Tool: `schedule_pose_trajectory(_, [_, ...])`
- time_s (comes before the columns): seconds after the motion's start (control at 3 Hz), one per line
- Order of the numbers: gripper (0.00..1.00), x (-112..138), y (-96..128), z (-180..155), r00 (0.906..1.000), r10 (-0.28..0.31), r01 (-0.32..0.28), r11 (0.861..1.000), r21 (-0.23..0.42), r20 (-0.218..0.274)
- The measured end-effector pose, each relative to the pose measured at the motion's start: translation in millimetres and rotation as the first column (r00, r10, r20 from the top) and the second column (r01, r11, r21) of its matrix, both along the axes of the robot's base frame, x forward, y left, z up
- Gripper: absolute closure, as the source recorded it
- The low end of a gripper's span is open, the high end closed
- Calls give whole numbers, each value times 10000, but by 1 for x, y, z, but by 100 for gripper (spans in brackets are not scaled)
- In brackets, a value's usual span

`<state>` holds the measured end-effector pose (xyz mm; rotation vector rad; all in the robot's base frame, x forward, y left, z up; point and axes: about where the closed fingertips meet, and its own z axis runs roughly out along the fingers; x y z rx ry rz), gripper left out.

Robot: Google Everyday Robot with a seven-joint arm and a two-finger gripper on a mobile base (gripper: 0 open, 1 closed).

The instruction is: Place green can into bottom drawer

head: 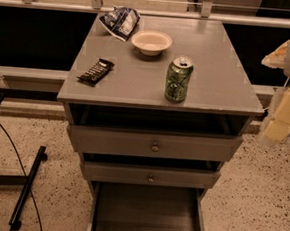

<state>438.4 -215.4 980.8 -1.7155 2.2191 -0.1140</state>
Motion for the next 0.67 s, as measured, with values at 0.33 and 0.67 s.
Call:
schedule_pose_trajectory(0.33, [0, 0, 0, 0, 10000, 0, 0, 10000, 0, 1])
schedule_pose_trajectory(0.67, [0, 7, 4, 3, 9985, 333, -362, 9969, 699, 424])
